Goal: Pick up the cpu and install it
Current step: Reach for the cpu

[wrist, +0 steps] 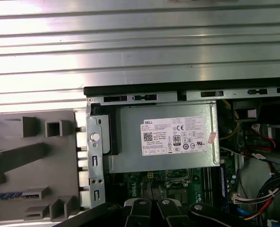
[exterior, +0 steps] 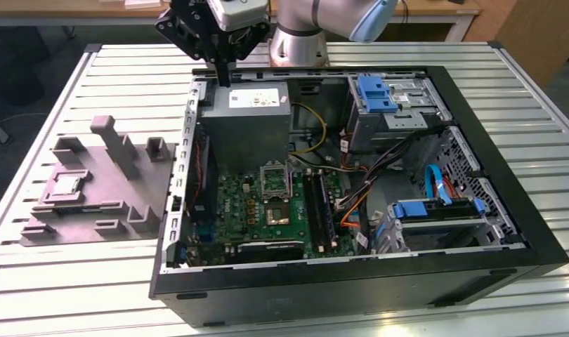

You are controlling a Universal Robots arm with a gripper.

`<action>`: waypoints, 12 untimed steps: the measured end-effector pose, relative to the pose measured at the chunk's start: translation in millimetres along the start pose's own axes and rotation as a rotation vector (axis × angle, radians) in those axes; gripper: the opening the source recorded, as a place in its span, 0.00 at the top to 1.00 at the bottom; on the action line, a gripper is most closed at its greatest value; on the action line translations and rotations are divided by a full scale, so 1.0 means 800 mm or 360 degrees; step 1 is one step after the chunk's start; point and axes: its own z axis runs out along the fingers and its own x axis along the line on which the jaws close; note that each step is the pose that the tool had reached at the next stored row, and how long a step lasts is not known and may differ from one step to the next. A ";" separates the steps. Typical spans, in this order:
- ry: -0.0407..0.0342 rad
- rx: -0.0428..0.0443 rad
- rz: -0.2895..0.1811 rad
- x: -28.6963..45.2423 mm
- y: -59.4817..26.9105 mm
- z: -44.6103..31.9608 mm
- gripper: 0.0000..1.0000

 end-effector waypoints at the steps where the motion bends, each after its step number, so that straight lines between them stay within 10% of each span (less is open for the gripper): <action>1: 0.0000 0.0000 0.0000 0.0002 0.000 0.0000 0.89; 12: 0.0000 0.0000 0.0000 0.0034 0.000 0.0001 0.89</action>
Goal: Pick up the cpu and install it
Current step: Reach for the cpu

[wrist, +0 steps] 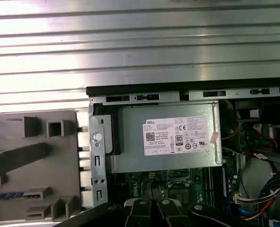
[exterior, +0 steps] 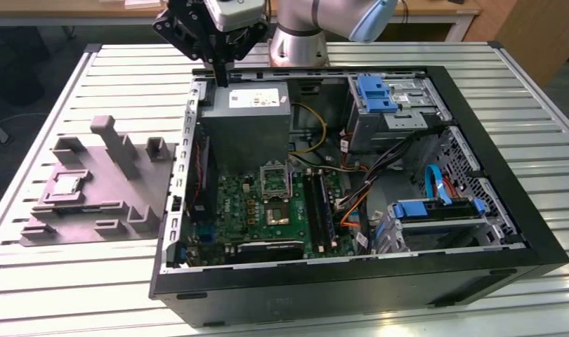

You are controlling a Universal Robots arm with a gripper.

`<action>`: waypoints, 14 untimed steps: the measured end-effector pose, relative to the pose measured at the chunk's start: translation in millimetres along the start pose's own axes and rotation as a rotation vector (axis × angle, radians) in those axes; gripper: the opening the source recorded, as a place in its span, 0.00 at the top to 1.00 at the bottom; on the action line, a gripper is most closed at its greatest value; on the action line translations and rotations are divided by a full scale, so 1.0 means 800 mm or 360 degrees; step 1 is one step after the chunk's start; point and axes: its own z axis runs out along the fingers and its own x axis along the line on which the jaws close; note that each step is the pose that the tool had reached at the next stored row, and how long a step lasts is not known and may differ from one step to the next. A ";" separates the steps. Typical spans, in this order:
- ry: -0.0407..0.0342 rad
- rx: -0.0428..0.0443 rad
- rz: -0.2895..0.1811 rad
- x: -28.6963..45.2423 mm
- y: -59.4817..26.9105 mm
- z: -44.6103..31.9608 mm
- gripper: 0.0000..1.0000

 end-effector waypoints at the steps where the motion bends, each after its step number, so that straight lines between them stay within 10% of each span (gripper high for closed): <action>1: 0.0000 0.0000 0.0000 0.0001 0.000 0.0000 0.89; 14: 0.0000 -0.0002 0.0000 0.0035 0.000 0.0005 0.89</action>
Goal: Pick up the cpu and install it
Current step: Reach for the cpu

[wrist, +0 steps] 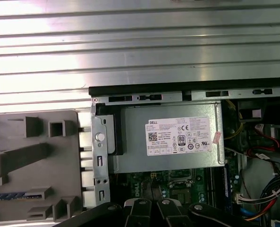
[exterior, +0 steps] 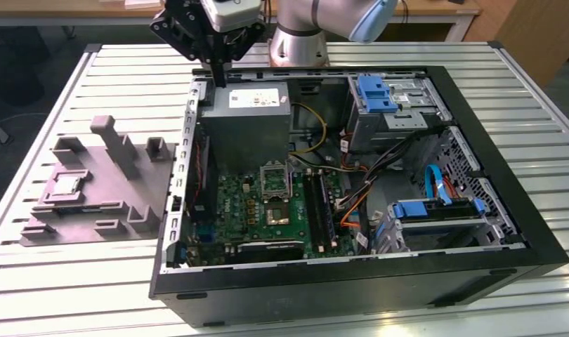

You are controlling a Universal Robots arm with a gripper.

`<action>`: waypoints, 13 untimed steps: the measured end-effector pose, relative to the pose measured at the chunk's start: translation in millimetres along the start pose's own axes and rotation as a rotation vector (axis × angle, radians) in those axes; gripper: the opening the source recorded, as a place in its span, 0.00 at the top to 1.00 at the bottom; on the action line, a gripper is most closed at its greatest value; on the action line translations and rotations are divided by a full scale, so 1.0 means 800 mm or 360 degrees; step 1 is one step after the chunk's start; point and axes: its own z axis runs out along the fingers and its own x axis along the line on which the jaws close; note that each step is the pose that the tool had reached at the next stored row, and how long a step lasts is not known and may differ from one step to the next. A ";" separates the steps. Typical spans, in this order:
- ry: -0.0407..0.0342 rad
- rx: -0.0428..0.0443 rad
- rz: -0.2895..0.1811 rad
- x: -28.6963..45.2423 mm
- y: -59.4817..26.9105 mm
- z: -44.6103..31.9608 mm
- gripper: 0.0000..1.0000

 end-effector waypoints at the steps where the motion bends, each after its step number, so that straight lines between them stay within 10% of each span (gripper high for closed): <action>1: 0.0000 0.0000 0.0000 0.0001 0.000 0.0000 0.89; 13: 0.0000 0.0000 0.0000 0.0062 0.000 -0.0002 0.89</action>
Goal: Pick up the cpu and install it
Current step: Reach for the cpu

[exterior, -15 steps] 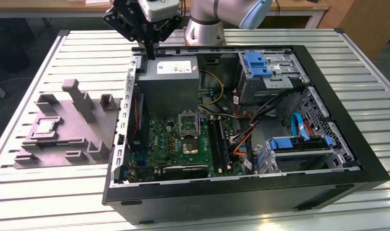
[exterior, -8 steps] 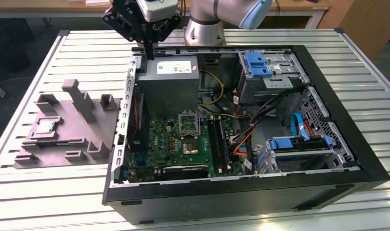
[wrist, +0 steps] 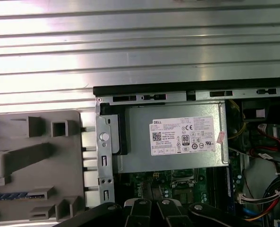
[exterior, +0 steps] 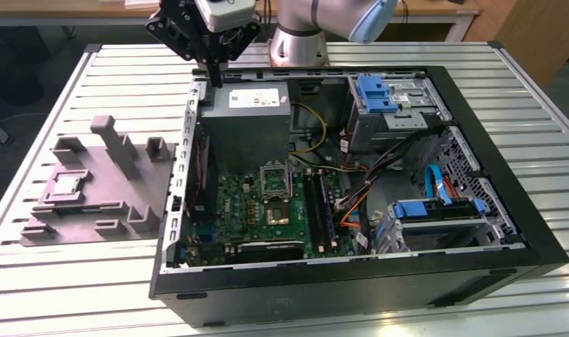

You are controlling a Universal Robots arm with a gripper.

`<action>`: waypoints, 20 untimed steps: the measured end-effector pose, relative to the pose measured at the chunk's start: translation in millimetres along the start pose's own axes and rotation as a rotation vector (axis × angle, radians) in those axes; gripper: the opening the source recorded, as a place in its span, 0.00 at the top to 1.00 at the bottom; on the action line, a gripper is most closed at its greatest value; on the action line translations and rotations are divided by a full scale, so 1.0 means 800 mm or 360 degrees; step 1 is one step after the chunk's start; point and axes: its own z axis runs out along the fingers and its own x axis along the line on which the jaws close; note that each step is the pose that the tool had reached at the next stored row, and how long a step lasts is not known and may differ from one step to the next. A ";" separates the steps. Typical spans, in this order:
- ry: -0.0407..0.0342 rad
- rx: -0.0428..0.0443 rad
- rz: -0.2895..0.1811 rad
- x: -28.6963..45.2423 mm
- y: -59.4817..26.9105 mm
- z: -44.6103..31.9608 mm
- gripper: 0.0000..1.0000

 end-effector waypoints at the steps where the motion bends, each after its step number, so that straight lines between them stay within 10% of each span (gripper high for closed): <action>1: 0.0000 0.0000 0.0000 0.0006 0.000 0.0000 0.89; 20: 0.0000 0.0000 0.0000 0.0069 -0.001 0.0000 0.89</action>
